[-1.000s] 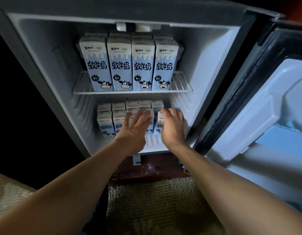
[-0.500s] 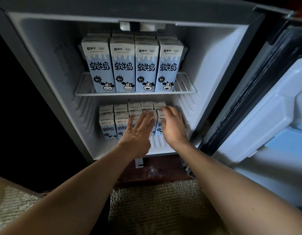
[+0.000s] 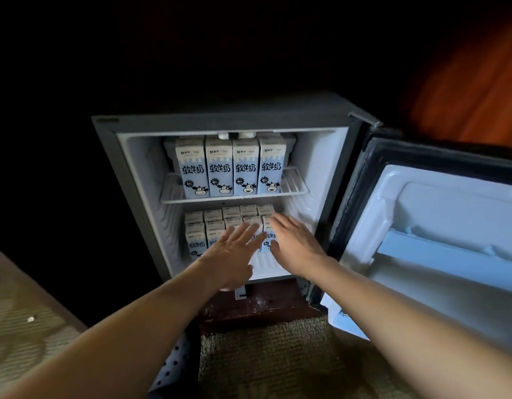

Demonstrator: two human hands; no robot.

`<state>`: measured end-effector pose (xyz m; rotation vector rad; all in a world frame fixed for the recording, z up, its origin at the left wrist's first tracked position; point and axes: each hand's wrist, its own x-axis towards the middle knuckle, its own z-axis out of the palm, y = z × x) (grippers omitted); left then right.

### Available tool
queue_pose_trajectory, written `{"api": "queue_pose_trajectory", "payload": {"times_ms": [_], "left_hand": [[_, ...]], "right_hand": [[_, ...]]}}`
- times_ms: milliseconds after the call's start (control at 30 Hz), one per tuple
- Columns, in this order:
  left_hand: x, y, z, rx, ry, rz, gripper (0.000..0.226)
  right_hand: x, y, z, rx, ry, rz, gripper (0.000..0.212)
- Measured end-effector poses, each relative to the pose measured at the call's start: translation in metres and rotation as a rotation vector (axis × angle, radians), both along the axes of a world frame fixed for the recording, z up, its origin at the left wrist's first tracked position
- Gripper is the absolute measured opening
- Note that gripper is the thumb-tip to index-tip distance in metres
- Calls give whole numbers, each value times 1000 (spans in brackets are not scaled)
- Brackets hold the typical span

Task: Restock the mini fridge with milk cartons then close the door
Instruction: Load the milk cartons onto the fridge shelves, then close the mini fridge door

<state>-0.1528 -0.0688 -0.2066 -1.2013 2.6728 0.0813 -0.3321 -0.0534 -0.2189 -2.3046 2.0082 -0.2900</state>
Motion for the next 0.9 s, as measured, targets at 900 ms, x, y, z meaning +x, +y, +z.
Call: {"api": "queue_pose_trajectory", "payload": {"times_ms": [900], "left_hand": [[-207, 172, 213, -190, 226, -287, 79]], "right_hand": [[-203, 242, 222, -345, 92, -367, 64]]}}
